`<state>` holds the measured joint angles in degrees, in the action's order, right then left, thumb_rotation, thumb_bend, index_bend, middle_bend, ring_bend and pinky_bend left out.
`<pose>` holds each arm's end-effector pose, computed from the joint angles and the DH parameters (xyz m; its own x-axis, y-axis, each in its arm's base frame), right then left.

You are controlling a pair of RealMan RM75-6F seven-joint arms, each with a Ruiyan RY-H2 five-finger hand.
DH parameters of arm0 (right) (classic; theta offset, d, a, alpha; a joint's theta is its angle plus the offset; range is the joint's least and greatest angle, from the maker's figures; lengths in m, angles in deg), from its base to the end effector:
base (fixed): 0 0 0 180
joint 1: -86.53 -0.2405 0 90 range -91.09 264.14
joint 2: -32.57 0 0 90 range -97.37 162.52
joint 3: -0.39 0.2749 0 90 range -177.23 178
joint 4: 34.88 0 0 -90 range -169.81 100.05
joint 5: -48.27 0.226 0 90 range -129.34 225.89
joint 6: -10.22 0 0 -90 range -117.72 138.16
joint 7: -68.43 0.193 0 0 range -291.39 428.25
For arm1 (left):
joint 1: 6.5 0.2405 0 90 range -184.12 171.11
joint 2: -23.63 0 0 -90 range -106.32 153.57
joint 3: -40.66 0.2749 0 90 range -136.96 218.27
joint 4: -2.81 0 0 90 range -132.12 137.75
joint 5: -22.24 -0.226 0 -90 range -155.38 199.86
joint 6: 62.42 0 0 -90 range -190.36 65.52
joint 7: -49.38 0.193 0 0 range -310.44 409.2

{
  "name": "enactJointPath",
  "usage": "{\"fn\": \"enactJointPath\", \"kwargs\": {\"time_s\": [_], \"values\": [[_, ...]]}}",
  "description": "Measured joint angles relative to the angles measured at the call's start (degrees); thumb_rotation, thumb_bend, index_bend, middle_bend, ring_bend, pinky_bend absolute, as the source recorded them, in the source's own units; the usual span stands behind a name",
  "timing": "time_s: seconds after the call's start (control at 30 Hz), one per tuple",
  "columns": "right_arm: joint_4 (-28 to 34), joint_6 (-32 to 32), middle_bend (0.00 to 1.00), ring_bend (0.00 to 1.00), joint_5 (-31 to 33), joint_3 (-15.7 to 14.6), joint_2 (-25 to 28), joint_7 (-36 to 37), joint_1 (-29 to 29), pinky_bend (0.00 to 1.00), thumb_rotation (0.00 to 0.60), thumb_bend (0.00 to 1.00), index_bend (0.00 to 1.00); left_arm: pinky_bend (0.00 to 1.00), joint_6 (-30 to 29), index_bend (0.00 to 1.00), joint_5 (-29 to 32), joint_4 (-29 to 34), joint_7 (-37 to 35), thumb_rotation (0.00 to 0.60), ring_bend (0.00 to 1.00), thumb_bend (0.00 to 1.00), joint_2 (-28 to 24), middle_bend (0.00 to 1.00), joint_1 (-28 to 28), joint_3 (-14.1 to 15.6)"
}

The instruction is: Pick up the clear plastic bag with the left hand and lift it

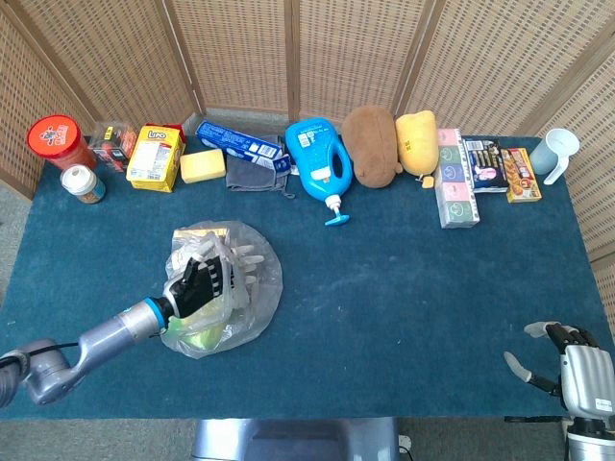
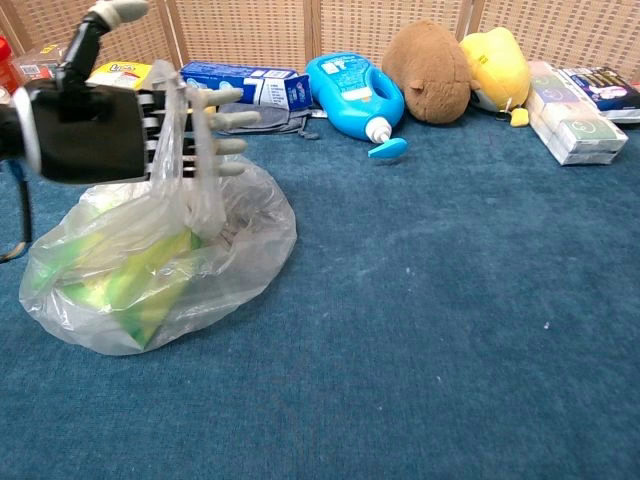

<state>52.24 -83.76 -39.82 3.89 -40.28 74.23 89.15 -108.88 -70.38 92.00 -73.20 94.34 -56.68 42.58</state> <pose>-0.3470 -0.1893 0.1356 0.2512 0.1217 0.9603 -0.9673 0.0673 0.2445 -0.1442 0.3723 -0.0122 -0.8645 0.4989 -0.0608 0.3024 0.6130 0.7299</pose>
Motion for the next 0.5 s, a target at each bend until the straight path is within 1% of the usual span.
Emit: {"fn": "enactJointPath", "kwargs": {"time_s": [0.07,0.1,0.13,0.17,0.2,0.3,0.33,0.4,0.5], "values": [[-0.1,-0.1,0.48,0.43,-0.1,0.1,-0.1,0.1,0.0,0.3,0.174,0.24,0.43,0.21,0.6,0.16,1.0,-0.3,-1.5,0.0,0.14,0.27,0.7,0.17,-0.4,-0.5],[-0.1,-0.2,0.48,0.43,-0.1,0.1,-0.1,0.1,0.0,0.3,0.174,0.24,0.43,0.29,1.1,0.21,1.8,-0.5,-2.7,0.0,0.21,0.3,1.2,0.21,-0.7,-1.0],[-0.1,-0.2,0.48,0.43,-0.1,0.1,-0.1,0.2,0.0,0.3,0.172,0.25,0.43,0.38,1.5,0.26,2.5,-0.8,-3.6,0.0,0.29,0.35,1.6,0.27,-0.9,-1.3],[-0.1,-0.2,0.48,0.43,-0.1,0.1,-0.1,0.2,0.1,0.3,0.172,0.25,0.43,0.44,2.1,0.3,3.2,-1.0,-4.4,0.0,0.35,0.39,2.0,0.31,-1.2,-1.7],[-0.1,-0.3,0.48,0.43,-0.1,0.1,0.0,0.2,0.1,0.3,0.174,0.24,0.43,0.52,2.7,0.35,4.2,-1.3,-5.4,0.0,0.44,0.44,2.5,0.38,-1.5,-2.3],[0.0,-0.5,0.48,0.43,-0.2,0.1,0.1,0.3,0.2,0.3,0.173,0.24,0.43,0.68,3.6,0.42,6.4,-1.7,-7.1,0.0,0.61,0.53,3.4,0.54,-1.9,-3.9],[0.0,-0.6,0.48,0.43,-0.2,0.2,0.2,0.3,0.2,0.3,0.172,0.24,0.43,0.73,3.6,0.43,6.9,-1.6,-7.6,0.0,0.65,0.55,3.5,0.59,-1.9,-4.5],[0.2,-0.8,0.48,0.43,-0.3,0.2,0.3,0.3,0.3,0.3,0.175,0.25,0.43,0.79,3.6,0.44,7.7,-1.0,-8.3,0.0,0.72,0.57,3.5,0.65,-2.0,-5.6],[0.2,-1.0,0.48,0.43,-0.5,0.2,0.3,0.4,0.4,0.3,0.173,0.25,0.43,0.84,3.4,0.47,8.5,0.4,-9.5,0.0,0.77,0.64,2.8,0.7,-1.9,-7.0]]}}
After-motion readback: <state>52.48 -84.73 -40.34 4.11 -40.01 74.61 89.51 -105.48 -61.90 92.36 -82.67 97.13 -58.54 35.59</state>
